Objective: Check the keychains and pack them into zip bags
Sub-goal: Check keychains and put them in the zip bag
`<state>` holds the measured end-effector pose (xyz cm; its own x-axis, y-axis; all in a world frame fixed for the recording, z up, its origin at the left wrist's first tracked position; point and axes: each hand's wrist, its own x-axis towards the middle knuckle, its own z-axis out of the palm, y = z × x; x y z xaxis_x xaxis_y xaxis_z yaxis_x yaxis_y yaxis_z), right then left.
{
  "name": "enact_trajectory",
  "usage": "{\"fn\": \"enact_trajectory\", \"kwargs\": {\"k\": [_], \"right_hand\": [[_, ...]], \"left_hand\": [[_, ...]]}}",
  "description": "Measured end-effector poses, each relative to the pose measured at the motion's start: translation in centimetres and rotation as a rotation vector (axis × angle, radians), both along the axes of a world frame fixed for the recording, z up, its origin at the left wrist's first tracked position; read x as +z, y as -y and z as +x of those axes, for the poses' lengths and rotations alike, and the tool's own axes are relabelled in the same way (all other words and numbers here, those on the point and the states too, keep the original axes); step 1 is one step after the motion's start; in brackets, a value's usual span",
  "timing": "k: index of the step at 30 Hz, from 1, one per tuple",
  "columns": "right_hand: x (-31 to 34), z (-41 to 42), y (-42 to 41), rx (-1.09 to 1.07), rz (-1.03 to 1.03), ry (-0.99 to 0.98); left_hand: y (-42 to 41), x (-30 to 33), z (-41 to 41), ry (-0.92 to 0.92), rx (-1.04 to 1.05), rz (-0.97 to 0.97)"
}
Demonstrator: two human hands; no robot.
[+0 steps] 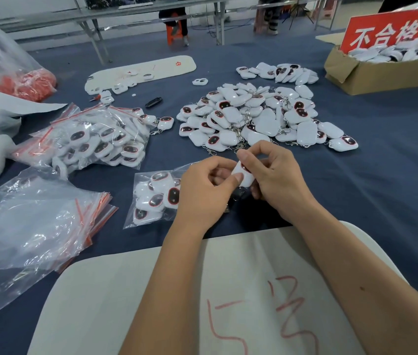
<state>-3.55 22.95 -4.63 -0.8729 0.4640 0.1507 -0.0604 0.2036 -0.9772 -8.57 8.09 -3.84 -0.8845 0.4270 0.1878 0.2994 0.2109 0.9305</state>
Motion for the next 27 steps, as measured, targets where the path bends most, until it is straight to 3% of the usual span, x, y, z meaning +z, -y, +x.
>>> {"fn": "enact_trajectory", "kwargs": {"k": [4,7,15,23,27], "right_hand": [[-0.23,-0.04,-0.02,0.079,-0.196,-0.078],[-0.45,-0.05,-0.06,0.114,-0.22,-0.071],[-0.44,0.19,-0.26,0.152,-0.23,-0.082],[-0.44,0.14,-0.37,0.23,-0.242,-0.069],[-0.47,0.14,-0.2,0.243,-0.259,-0.086]], "left_hand": [[-0.12,-0.17,-0.27,0.168,0.088,0.093],[0.12,-0.1,-0.39,0.26,0.094,0.151],[-0.27,-0.1,-0.31,0.283,0.131,0.245],[0.01,-0.32,-0.72,0.351,0.12,0.218],[0.22,-0.3,-0.84,0.261,0.132,0.163]]}}
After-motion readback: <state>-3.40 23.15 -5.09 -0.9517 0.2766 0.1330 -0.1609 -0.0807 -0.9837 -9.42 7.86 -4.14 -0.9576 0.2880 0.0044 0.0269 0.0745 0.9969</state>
